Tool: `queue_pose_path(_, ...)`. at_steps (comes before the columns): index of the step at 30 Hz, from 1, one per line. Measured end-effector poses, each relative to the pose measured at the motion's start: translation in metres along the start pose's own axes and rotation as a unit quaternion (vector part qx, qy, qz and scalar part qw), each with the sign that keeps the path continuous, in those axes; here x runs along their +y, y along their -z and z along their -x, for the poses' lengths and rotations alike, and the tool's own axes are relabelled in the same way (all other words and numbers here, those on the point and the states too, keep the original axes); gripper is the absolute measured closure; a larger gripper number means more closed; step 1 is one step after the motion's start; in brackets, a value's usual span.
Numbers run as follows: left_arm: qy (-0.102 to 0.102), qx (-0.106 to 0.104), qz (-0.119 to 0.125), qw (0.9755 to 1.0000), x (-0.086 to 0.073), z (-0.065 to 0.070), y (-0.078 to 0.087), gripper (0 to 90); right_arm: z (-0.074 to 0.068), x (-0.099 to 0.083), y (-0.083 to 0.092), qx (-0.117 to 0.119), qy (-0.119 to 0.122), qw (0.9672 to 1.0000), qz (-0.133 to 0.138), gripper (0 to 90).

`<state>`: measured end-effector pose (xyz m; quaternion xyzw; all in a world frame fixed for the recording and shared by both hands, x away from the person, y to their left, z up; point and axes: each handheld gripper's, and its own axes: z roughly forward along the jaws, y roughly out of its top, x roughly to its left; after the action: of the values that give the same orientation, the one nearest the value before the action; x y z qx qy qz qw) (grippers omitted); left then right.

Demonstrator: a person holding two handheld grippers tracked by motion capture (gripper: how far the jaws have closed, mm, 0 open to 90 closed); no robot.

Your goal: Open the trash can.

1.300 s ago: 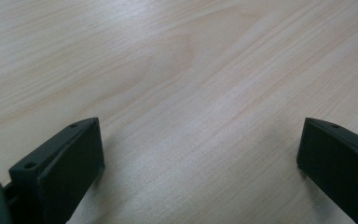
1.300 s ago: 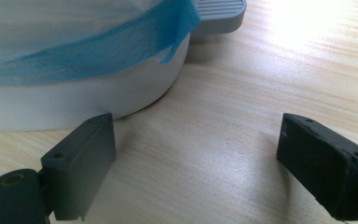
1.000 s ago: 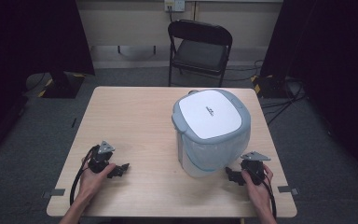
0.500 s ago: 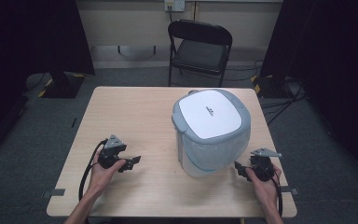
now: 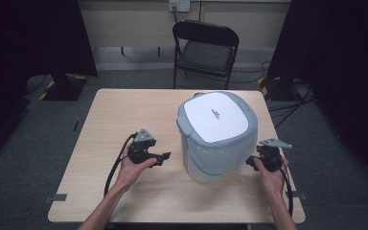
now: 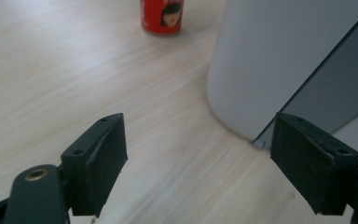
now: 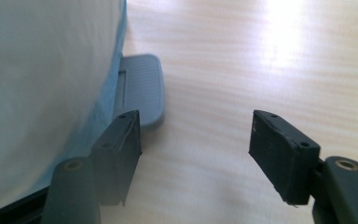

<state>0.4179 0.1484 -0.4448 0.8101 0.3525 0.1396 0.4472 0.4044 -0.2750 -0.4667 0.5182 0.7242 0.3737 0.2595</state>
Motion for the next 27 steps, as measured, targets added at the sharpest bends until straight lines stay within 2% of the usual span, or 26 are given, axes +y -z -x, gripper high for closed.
queue_pose_path(2, -0.001, -0.008, 0.003, 1.0, 0.004, 0.006, -0.004, 18.7, -0.002, 0.004, 0.0, 0.006, 0.011, 0.9998, 0.013, 32.2)
queue_pose_path(4, -0.001, -0.011, -0.001, 0.9999, 0.005, 0.01, -0.006, 18.7, -0.004, 0.005, -0.001, 0.02, 0.017, 0.9996, 0.014, 32.7)
queue_pose_path(7, -0.007, -0.018, 0.003, 0.9998, 0.005, 0.015, -0.007, 18.7, -0.006, 0.004, -0.004, 0.015, 0.032, 0.9992, 0.018, 37.1)
queue_pose_path(10, -0.01, -0.016, 0.006, 0.9998, 0.006, 0.019, -0.009, 19.0, -0.006, 0.004, -0.005, 0.026, 0.026, 0.9991, 0.019, 40.9)
queue_pose_path(11, -0.005, -0.018, 0.007, 0.9998, 0.007, 0.019, -0.01, 20.8, -0.004, 0.004, -0.006, 0.052, 0.004, 0.9986, 0.012, 47.5)
queue_pose_path(12, -0.004, -0.025, 0.009, 0.9996, 0.007, 0.02, -0.011, 21.2, -0.003, 0.004, -0.006, 0.055, 0.001, 0.9984, 0.011, 47.2)
queue_pose_path(16, -0.006, -0.03, 0.011, 0.9995, 0.007, 0.021, -0.009, 21.6, -0.005, 0.004, -0.005, 0.065, 0.007, 0.9978, 0.01, 49.9)
queue_pose_path(18, -0.011, -0.02, 0.011, 0.9997, 0.007, 0.021, -0.007, 21.6, -0.006, 0.004, -0.005, 0.069, 0.01, 0.9975, 0.009, 49.7)
queue_pose_path(20, -0.01, -0.011, 0.012, 0.9998, 0.007, 0.019, -0.003, 22.1, -0.013, 0.005, -0.006, 0.087, 0.022, 0.9959, 0.006, 46.8)
queue_pose_path(22, -0.005, -0.011, 0.017, 0.9998, 0.006, 0.018, -0.001, 22.7, -0.018, 0.005, -0.006, 0.088, 0.025, 0.9958, 0.008, 46.9)
queue_pose_path(23, 0.009, -0.005, 0.026, 0.9996, 0.001, 0.013, 0.004, 23.9, -0.02, 0.006, -0.007, 0.092, 0.028, 0.9953, 0.008, 47.0)
queue_pose_path(27, 0.015, 0.005, 0.02, 0.9997, -0.005, 0.005, 0.01, 23.9, -0.032, 0.009, -0.008, 0.108, 0.039, 0.9934, 0.004, 47.2)
